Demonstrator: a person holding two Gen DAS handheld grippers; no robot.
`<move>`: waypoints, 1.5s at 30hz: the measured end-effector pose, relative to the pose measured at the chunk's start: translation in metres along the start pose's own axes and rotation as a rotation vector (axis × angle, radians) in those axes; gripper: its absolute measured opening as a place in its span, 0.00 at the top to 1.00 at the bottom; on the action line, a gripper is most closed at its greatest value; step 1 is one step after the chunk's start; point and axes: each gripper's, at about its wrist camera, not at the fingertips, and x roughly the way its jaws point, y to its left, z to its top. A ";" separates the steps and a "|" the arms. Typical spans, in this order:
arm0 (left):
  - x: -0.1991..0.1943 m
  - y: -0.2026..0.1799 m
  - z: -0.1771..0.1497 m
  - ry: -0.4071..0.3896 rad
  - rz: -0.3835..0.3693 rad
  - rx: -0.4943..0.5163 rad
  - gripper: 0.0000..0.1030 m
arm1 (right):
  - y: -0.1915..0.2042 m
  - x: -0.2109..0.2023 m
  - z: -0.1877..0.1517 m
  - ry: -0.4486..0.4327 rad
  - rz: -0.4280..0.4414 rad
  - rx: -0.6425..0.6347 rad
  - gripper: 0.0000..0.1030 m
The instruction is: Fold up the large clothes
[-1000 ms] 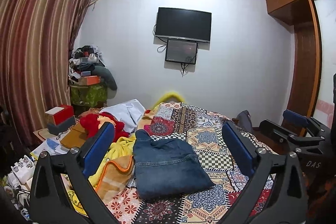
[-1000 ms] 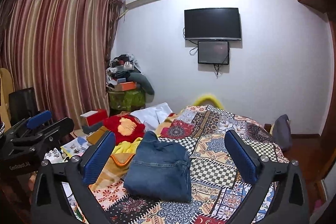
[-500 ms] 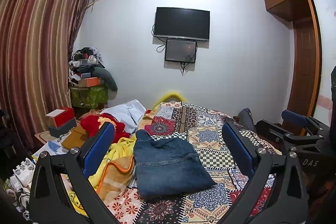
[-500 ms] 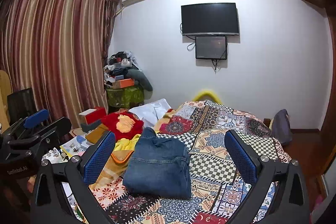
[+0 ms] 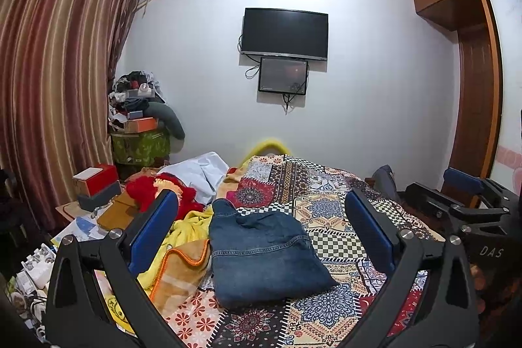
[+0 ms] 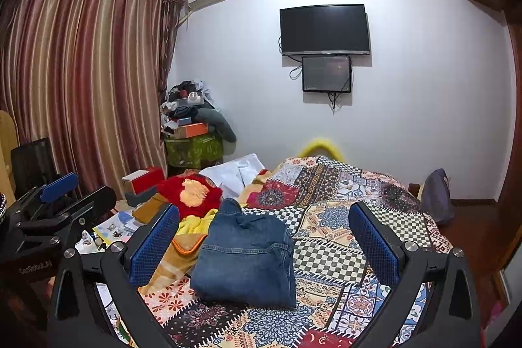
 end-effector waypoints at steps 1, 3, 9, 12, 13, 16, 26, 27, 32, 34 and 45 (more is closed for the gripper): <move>0.000 0.000 0.000 0.002 0.000 -0.002 0.00 | 0.000 0.000 0.000 0.000 0.001 0.001 0.00; 0.001 0.002 0.000 0.004 -0.002 -0.004 0.00 | 0.000 -0.001 0.000 -0.002 0.002 0.000 0.00; 0.002 0.003 0.000 0.007 -0.003 -0.006 0.00 | -0.002 -0.002 -0.001 -0.003 0.005 0.001 0.00; 0.003 0.004 -0.001 0.011 -0.002 -0.008 0.00 | -0.002 -0.002 -0.001 -0.002 0.006 0.005 0.00; 0.003 0.005 -0.001 0.011 -0.002 -0.009 0.00 | -0.002 -0.002 -0.001 -0.002 0.007 0.006 0.00; 0.003 0.005 -0.002 0.012 -0.008 -0.011 0.00 | -0.001 -0.003 -0.001 -0.005 0.005 0.003 0.00; 0.003 0.006 0.001 0.010 -0.025 -0.008 0.00 | 0.001 -0.004 0.000 -0.010 0.002 0.005 0.00; 0.003 0.006 0.001 0.010 -0.029 -0.007 0.00 | 0.001 -0.004 -0.001 -0.010 0.002 0.005 0.00; 0.004 0.009 0.001 0.018 -0.044 -0.021 0.00 | 0.001 -0.005 -0.001 -0.009 0.003 0.006 0.00; 0.003 0.010 0.001 0.020 -0.045 -0.027 0.00 | 0.000 -0.006 -0.001 -0.009 0.003 0.007 0.00; 0.005 0.011 0.001 0.027 -0.066 -0.023 0.00 | 0.002 -0.002 0.000 -0.003 0.013 0.006 0.00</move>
